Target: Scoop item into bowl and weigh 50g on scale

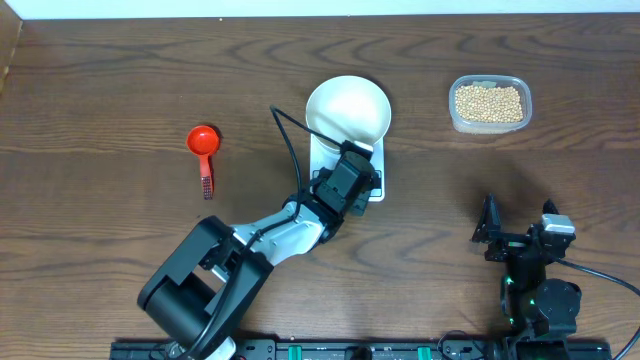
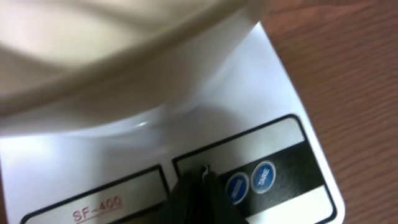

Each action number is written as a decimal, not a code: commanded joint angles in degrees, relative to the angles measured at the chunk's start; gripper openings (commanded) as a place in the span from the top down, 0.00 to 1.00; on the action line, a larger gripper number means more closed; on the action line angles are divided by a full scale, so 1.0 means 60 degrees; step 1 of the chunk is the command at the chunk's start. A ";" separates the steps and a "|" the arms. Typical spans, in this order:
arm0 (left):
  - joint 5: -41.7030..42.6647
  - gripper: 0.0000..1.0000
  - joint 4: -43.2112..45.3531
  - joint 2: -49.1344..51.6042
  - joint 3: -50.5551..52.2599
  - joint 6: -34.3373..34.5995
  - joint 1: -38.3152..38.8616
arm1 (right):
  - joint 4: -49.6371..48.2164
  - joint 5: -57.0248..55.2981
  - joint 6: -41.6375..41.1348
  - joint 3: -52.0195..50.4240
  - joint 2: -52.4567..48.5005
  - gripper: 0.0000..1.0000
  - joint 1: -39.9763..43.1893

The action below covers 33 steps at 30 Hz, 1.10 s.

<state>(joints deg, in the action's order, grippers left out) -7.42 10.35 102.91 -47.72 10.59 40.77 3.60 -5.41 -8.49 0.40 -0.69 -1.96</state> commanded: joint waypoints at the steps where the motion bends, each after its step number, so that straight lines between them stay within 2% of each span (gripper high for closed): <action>1: 0.0127 0.93 -0.0087 0.0514 -0.0022 -0.0040 -0.0033 | 0.0015 -0.0047 0.0073 -0.0018 0.0062 0.01 -0.0084; 33: 0.0423 0.93 -0.0973 0.0630 0.0106 0.0106 -0.0022 | 0.0015 -0.0044 0.0073 -0.0018 0.0062 0.01 -0.0084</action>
<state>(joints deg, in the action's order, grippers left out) -6.90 7.31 103.50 -49.28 10.66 40.77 3.57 -5.41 -8.49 0.40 -0.69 -1.98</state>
